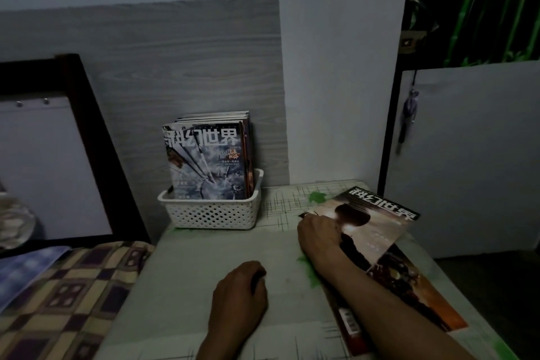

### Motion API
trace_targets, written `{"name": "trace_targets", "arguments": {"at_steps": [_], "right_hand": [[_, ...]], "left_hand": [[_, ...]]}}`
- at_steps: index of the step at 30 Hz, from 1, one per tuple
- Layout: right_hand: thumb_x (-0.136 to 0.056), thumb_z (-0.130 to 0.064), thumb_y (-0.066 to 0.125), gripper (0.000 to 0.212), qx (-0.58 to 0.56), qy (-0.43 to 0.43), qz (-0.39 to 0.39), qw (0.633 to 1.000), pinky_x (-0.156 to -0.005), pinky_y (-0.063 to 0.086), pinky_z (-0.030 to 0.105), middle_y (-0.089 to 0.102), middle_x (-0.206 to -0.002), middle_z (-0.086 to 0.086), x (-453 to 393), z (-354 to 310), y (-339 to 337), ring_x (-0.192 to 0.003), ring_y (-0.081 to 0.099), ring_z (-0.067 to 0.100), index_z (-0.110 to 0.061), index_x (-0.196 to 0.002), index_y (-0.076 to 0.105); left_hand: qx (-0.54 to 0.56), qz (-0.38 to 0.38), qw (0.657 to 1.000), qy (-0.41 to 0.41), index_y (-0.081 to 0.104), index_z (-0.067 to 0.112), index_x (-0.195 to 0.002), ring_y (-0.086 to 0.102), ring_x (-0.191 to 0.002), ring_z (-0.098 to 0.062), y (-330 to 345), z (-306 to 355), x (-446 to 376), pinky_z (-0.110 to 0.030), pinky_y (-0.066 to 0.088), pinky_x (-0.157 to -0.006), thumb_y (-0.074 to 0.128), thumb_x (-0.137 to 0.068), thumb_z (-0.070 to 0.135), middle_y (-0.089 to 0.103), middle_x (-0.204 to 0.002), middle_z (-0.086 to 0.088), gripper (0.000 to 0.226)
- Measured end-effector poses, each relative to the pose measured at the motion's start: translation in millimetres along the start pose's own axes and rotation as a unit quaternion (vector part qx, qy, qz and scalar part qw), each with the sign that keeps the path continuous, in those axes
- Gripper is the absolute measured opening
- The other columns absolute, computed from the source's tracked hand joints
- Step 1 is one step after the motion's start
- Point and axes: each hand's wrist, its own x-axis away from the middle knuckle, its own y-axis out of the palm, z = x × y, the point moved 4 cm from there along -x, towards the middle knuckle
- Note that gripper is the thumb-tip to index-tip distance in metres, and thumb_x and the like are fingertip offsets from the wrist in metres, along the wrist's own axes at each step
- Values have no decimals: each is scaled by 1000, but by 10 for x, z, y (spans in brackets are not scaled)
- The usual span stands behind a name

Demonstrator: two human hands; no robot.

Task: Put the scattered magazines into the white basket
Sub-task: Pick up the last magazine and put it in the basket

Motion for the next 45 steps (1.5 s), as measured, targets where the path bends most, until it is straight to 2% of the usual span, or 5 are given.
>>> {"name": "trace_targets", "arguments": {"at_steps": [9,17,27,38,45], "right_hand": [[-69,-12,57,22,-58,-206,230,949,-36,30,21,60,-45,7,1350,-378,-404,-30,50,18,-5,-78,75],[-88,-59,50,44,-360,-41,106,926,-85,50,26,63,-119,-17,1423,151,-391,-109,62,9,-40,-127,52],[-96,-13,56,19,-862,45,134,487,-57,56,21,78,-96,-1,692,436,-1059,-82,75,16,-25,-109,63],[-100,-21,49,17,-602,-30,83,794,-77,56,38,71,-94,-8,681,-240,-658,-82,65,6,-28,-106,63],[-94,-31,55,7,-664,-1,218,716,-65,57,39,70,-89,-11,-91,-67,-1435,-77,67,5,-35,-100,55]], "left_hand": [[432,-119,871,-203,75,43,-95,71,-90,-5,6,-39,-167,-26,50,-80,54,-96,41,75,-90,23,22],[452,-149,851,-222,58,12,-87,57,-55,-18,-211,169,33,-24,44,-49,60,-84,-8,67,-67,-4,21],[485,69,872,-2,61,30,-97,68,-74,-18,-1324,355,-470,-31,55,-63,64,-88,18,74,-90,-3,15],[281,122,942,-140,63,58,-90,63,-84,11,-1055,-618,-120,-15,50,-62,55,-97,20,67,-90,35,39],[241,230,941,-62,66,21,-113,65,-92,-11,-1736,-591,-1021,-26,54,-73,59,-95,21,68,-99,5,19]]}}
